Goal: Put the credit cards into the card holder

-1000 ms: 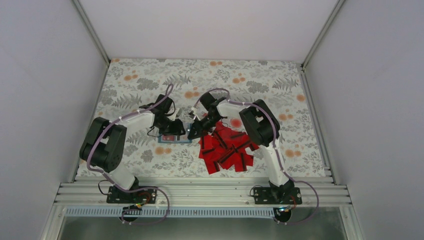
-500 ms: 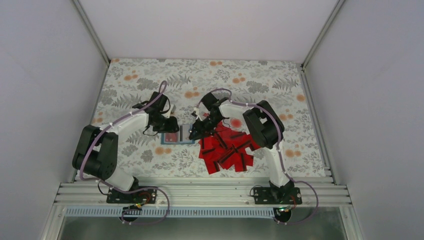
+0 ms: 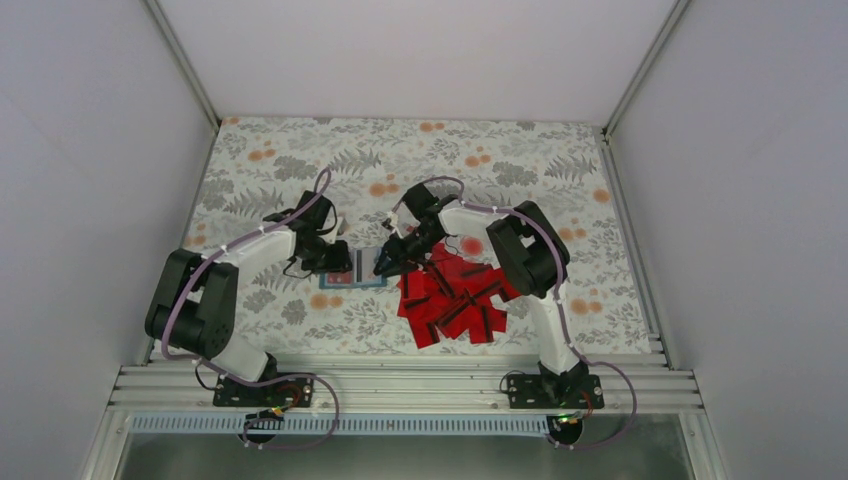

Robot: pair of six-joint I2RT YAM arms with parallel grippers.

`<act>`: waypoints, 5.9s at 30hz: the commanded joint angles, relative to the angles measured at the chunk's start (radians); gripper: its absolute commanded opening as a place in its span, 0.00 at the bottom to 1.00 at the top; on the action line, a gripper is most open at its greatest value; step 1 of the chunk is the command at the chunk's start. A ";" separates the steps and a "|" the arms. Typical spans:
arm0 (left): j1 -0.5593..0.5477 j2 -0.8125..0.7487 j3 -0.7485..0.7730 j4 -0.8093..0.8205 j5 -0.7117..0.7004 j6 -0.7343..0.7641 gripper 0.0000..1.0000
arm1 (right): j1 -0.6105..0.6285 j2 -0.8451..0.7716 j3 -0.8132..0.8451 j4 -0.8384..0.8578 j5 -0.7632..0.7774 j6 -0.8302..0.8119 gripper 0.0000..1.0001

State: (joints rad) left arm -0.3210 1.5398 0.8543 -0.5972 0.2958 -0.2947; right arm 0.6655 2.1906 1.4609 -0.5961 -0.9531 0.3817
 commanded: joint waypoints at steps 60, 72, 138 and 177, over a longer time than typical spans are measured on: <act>0.001 0.083 -0.040 0.064 0.071 0.049 0.23 | 0.032 0.060 0.116 0.007 -0.059 0.007 0.28; 0.000 0.050 0.000 0.029 0.070 0.036 0.23 | 0.046 0.079 0.166 -0.011 -0.092 -0.016 0.28; 0.013 -0.352 0.005 -0.005 0.154 -0.034 0.42 | -0.081 -0.415 -0.109 -0.073 0.380 -0.016 0.49; -0.230 0.352 0.240 0.181 0.129 -0.118 0.04 | -0.205 0.018 0.059 -0.073 0.239 -0.167 0.48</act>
State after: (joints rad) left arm -0.5465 1.8553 1.0569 -0.4358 0.4316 -0.4309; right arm 0.4637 2.2154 1.5749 -0.6510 -0.7307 0.2577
